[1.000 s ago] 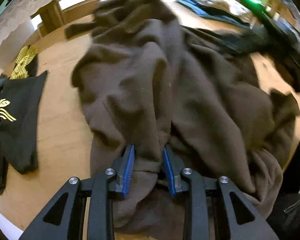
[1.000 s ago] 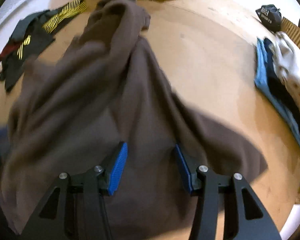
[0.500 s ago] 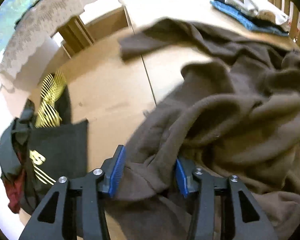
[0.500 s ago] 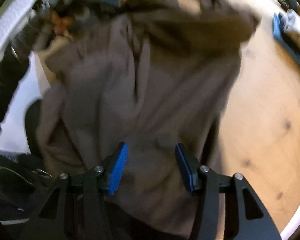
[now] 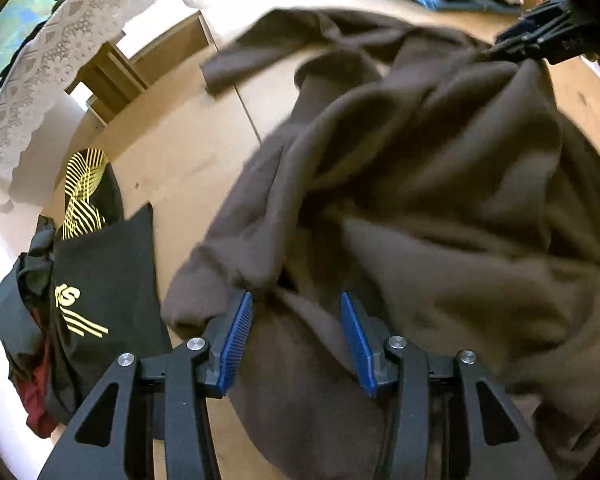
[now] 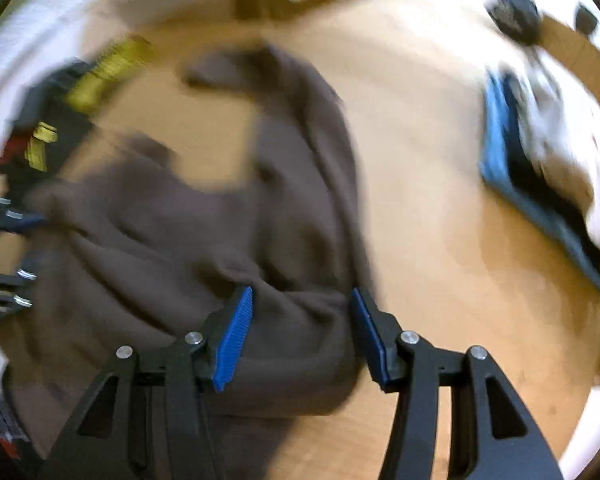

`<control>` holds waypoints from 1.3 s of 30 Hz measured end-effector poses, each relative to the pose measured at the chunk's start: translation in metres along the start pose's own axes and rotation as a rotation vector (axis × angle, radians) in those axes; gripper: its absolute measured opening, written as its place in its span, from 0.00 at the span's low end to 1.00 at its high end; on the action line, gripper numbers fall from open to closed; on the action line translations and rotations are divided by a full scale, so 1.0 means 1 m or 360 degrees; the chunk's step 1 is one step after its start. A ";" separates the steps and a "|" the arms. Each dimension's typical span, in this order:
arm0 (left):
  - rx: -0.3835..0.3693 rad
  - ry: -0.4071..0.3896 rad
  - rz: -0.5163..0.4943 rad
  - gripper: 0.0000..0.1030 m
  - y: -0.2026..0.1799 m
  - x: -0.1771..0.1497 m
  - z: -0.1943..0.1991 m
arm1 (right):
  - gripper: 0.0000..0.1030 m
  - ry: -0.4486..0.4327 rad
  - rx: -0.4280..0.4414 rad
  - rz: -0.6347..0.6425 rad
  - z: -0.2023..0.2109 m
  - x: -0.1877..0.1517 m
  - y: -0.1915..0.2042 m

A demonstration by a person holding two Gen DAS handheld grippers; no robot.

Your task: Fold clothes

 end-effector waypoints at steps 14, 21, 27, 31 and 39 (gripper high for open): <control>-0.0062 -0.0235 -0.0098 0.43 0.016 0.016 0.062 | 0.50 -0.0239 0.0115 0.0003 0.102 -0.086 -0.006; -0.0214 -0.0173 -0.0299 0.43 0.010 0.079 0.027 | 0.50 -0.0223 0.0149 0.0080 0.052 -0.058 0.011; -0.0315 -0.0009 -0.0487 0.43 -0.024 0.078 -0.009 | 0.51 -0.0200 0.0173 0.0149 0.043 -0.067 0.022; -0.0293 -0.0036 -0.0548 0.43 -0.038 0.068 -0.002 | 0.53 -0.0192 0.0194 0.0145 0.043 -0.067 0.021; -0.0340 -0.0044 -0.0608 0.43 -0.047 0.055 0.011 | 0.53 -0.0188 0.0184 0.0179 0.038 -0.066 0.029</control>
Point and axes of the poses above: each gripper's, at about its wrist camera, not at the fingertips, and z roughly against the way its jaws point, y to its left, x to its top, the point moved 3 cm from there along -z, roughly the way its jaws point, and after that the axes turned 7 degrees about -x, right-handed, at the moved point
